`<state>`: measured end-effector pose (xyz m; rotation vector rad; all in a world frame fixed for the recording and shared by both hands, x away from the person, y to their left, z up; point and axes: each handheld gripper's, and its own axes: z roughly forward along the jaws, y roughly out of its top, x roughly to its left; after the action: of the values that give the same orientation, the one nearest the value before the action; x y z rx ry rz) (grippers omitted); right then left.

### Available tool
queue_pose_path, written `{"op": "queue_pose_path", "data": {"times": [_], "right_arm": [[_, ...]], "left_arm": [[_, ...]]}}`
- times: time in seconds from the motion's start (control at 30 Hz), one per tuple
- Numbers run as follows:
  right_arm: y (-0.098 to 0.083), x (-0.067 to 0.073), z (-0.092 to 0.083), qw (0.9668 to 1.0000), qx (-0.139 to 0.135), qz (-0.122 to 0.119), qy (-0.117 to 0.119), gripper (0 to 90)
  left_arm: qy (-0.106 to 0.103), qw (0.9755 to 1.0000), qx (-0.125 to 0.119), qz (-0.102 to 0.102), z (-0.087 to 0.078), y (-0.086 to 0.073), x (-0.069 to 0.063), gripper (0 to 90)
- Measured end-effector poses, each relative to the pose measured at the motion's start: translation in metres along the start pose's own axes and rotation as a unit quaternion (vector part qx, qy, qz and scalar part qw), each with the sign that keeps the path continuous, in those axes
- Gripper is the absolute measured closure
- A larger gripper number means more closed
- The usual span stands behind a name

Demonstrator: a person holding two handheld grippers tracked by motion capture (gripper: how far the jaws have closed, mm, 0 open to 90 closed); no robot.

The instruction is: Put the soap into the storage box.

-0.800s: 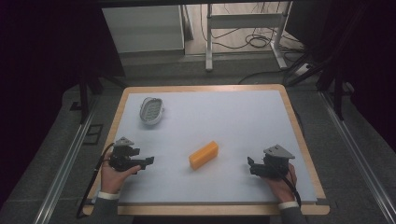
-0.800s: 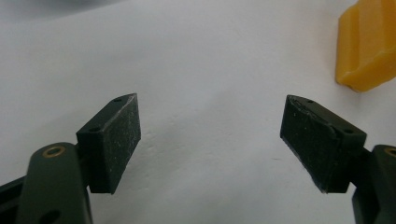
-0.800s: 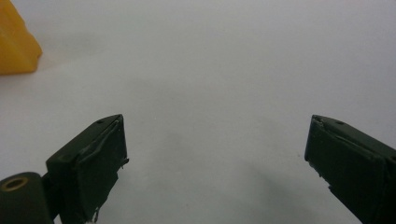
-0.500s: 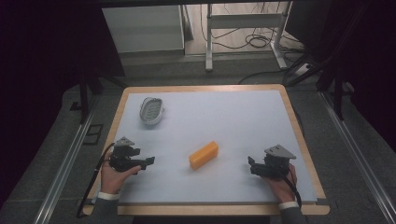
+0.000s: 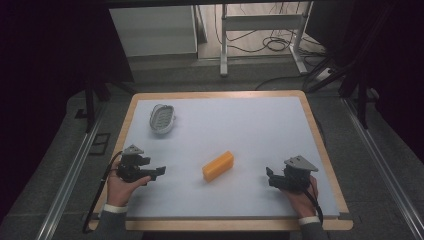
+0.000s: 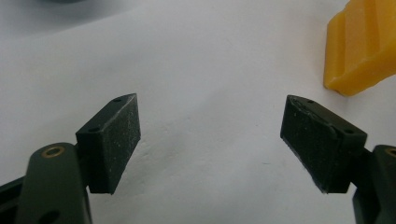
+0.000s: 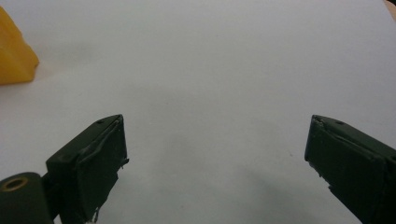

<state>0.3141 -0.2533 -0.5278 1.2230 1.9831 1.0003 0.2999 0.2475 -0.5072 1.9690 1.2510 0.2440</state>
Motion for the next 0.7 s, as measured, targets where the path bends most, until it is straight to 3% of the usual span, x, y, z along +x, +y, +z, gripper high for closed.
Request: {"op": "queue_pose_path", "data": {"times": [0.5, 0.57, 0.7], "right_arm": [[0.0, 0.0, 0.001, 1.0, 0.003, 0.001, 0.001, 5.8], [0.0, 0.0, 0.001, 1.0, 0.003, 0.002, 0.003, 5.8], [0.0, 0.0, 0.0, 1.0, 0.0, -0.001, 0.004, 5.8]], "left_arm": [[0.011, 0.9999, 0.004, 0.006, -0.008, 0.005, -0.004, 20.7], [0.017, 0.9994, 0.019, 0.023, -0.011, 0.011, -0.007, 20.5], [0.022, 0.9992, 0.013, 0.03, -0.015, 0.021, -0.011, 20.6]]}}
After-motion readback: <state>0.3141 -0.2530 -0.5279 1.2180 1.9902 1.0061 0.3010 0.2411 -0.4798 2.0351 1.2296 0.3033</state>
